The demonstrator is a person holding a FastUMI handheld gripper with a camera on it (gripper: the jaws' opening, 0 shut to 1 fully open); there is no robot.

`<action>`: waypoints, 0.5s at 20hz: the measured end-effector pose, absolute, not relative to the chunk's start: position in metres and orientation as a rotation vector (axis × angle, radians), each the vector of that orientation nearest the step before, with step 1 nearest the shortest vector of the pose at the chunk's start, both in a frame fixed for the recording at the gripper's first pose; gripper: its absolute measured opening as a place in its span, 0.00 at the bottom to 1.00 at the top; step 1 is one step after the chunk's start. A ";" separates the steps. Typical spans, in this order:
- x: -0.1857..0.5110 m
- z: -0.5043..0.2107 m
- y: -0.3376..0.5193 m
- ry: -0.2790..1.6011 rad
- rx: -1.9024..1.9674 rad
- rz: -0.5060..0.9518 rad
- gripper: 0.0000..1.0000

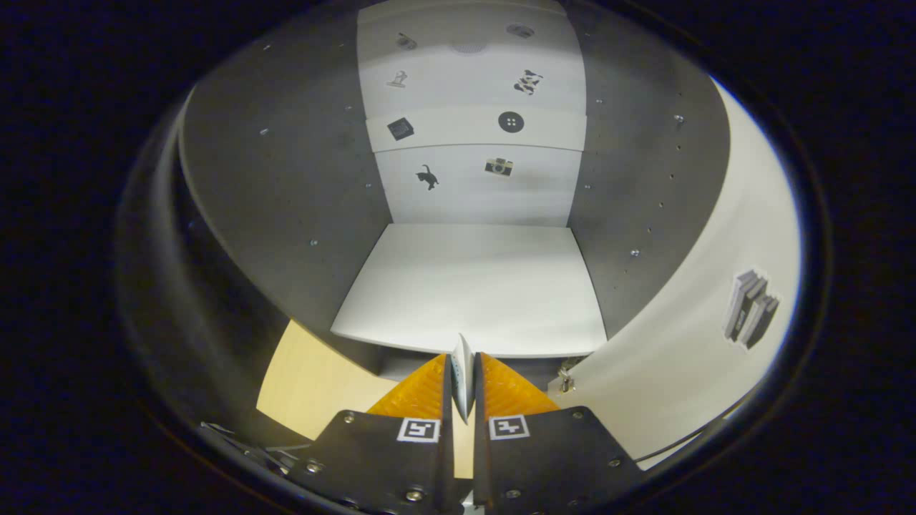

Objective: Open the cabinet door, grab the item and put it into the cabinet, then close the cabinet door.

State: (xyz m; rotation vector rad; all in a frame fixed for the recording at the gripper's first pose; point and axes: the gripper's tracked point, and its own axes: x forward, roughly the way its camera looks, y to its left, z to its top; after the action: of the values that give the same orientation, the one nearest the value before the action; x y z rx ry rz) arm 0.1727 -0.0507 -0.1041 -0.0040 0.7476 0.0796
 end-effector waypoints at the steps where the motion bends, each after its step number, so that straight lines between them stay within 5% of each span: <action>1: 0.180 -0.105 -0.054 0.753 0.005 0.064 0.11; 10: 0.220 -0.114 -0.075 0.785 0.003 -0.019 0.11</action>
State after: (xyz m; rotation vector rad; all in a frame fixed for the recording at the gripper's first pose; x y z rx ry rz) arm 0.2204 -0.0748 -0.1142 0.0034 0.7854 -0.0187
